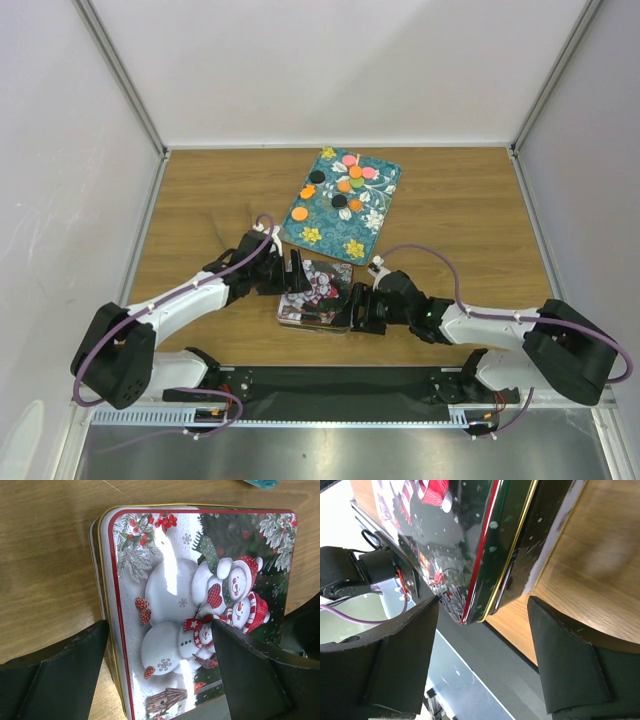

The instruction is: Pack the cookies

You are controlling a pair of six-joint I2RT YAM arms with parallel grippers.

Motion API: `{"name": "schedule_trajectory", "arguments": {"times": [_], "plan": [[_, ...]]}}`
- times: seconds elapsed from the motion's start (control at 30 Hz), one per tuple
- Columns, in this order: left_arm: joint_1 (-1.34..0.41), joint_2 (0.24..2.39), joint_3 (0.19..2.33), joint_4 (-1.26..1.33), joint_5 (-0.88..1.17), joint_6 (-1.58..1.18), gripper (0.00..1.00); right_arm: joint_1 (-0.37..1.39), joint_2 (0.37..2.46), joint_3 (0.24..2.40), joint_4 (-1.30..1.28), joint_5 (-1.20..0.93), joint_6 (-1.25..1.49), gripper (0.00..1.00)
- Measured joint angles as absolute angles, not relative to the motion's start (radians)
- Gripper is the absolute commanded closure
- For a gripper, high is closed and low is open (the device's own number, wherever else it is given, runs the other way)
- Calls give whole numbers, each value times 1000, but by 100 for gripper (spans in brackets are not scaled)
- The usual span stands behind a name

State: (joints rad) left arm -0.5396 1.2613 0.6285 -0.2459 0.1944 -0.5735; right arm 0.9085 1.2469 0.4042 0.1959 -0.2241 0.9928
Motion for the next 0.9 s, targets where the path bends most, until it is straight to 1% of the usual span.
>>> {"name": "schedule_trajectory", "arguments": {"times": [0.03,0.2,0.37,0.4,0.47,0.6,0.77,0.9], "plan": [[-540,1260,625,-242,194,-577,11,916,1256,402,211,-223,999,26],[-542,1247,603,-216,190,-594,11,928,1282,371,305,-224,1039,28],[-544,1245,593,-199,187,-602,11,933,1283,352,345,-224,1055,36],[-545,1245,592,-197,185,-603,11,933,1283,348,352,-224,1058,36],[-551,1245,592,-195,177,-602,11,932,1283,340,368,-224,1064,31],[-564,1247,595,-194,165,-602,11,924,1263,319,380,-217,1066,30],[-585,1253,603,-196,164,-602,11,897,1201,285,360,-216,1063,32],[-603,1253,604,-196,150,-603,12,858,1194,270,382,-236,1062,34]]}}
